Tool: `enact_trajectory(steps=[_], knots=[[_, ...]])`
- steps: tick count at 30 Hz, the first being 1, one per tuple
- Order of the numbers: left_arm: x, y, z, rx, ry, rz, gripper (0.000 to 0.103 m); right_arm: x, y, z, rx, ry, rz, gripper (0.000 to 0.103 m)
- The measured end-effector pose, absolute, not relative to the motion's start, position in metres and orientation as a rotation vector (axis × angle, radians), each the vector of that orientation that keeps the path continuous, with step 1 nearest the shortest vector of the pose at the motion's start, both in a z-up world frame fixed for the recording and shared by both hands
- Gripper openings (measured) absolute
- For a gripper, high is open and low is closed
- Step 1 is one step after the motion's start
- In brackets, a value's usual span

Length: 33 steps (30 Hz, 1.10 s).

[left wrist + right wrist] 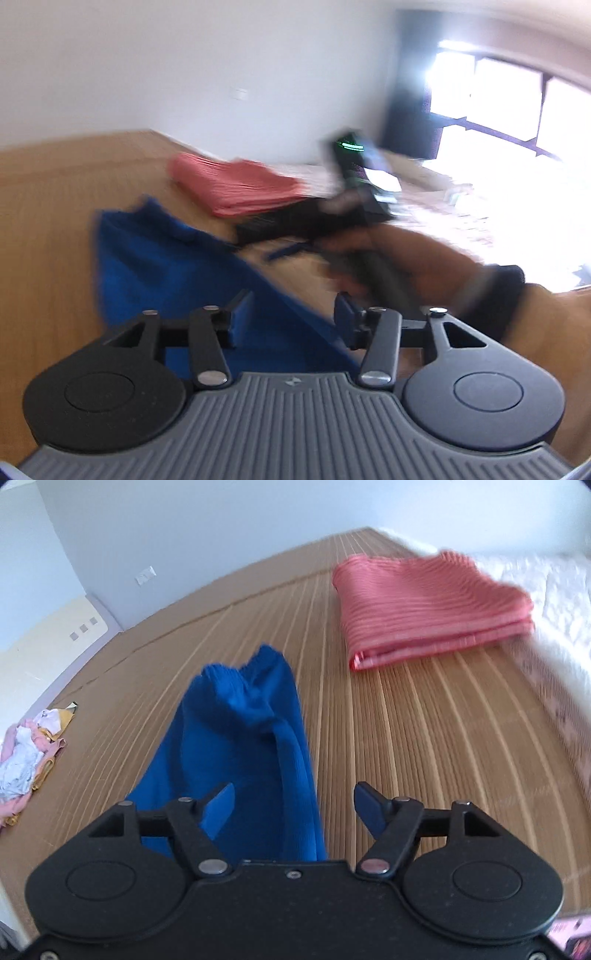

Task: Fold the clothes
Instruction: 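Lift the shorts with both grippers and fold the hem onto the waistband, then open both grippers to lay the folded shorts on the mat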

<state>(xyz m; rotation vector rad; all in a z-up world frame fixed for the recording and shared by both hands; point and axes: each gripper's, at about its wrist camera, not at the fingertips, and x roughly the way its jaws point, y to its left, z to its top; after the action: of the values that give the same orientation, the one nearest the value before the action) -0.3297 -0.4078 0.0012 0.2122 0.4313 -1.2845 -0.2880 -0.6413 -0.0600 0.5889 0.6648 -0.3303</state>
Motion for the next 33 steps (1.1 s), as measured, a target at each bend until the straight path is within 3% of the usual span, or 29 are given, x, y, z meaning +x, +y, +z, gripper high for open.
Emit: enact_trajectory(steps=[8, 14, 21, 30, 33], knots=[[-0.272, -0.455, -0.032, 0.417, 0.443, -1.056, 0.056, -0.312, -0.615, -0.044, 0.546, 0.536, -0.237, 0.067], [-0.26, -0.466, -0.069, 0.504, 0.475, -1.032, 0.057, -0.284, -0.6, -0.072, 0.482, 0.69, -0.207, 0.07], [-0.274, -0.416, -0.073, 0.65, 0.369, -0.971, 0.057, -0.286, -0.591, -0.086, 0.653, 0.66, -0.037, 0.07], [-0.263, -0.323, -0.065, 0.58, 0.448, -0.932, 0.057, -0.286, -0.501, -0.078, 0.432, 0.704, 0.079, 0.07], [-0.263, -0.31, -0.064, 0.589, 0.451, -0.923, 0.057, -0.288, -0.494, -0.08, 0.481, 0.7, 0.144, 0.07]])
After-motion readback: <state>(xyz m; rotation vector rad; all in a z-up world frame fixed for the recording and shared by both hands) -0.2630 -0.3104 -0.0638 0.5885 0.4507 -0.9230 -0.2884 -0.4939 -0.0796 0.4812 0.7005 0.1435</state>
